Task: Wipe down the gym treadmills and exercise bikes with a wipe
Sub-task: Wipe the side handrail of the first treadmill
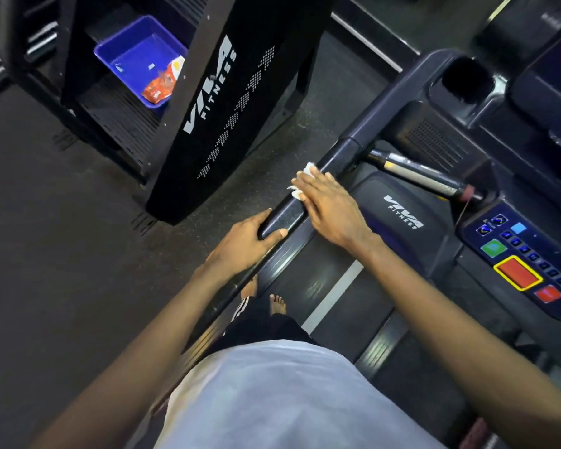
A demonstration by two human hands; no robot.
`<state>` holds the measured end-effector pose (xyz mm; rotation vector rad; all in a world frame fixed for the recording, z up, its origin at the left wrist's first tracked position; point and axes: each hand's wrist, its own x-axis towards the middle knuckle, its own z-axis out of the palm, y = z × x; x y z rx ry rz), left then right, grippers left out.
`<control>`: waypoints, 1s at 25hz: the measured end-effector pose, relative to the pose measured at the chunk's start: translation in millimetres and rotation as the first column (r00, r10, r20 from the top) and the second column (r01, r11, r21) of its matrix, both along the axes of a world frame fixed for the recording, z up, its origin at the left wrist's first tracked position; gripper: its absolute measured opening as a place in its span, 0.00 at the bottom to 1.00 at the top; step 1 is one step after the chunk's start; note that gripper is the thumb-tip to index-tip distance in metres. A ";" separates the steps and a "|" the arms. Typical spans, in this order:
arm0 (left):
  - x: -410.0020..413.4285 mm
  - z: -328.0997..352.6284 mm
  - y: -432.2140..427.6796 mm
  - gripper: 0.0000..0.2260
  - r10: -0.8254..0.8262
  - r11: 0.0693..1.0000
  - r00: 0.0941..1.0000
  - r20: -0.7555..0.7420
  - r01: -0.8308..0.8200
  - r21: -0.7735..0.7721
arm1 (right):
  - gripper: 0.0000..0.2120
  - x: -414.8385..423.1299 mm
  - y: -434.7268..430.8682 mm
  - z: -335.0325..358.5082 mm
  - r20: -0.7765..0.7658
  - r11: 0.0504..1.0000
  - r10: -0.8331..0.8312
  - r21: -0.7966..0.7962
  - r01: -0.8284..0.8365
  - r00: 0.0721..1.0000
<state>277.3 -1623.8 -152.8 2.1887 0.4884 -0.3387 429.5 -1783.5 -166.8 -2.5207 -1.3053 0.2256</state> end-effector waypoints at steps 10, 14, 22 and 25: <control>0.5 -13.3 30.6 0.27 -0.060 0.978 0.995 -0.078 0.043 -0.202 | 0.16 21.9 52.8 30.3 0.040 0.891 0.136 -0.441 -0.104 0.990; -0.1 -19.5 36.7 0.31 -0.056 0.961 0.995 -0.083 0.031 -0.276 | 0.18 11.4 91.5 38.1 0.038 0.722 0.086 -0.691 -0.036 0.996; 7.3 -16.5 48.1 0.34 -0.182 0.939 0.983 -0.018 0.169 -0.300 | 0.18 29.2 76.1 20.2 0.246 0.825 -0.005 -0.547 0.143 0.969; 17.8 -13.3 51.4 0.34 -0.224 0.926 0.975 0.001 0.213 -0.312 | 0.20 23.2 50.7 8.1 0.262 0.940 -0.146 -0.263 0.216 0.954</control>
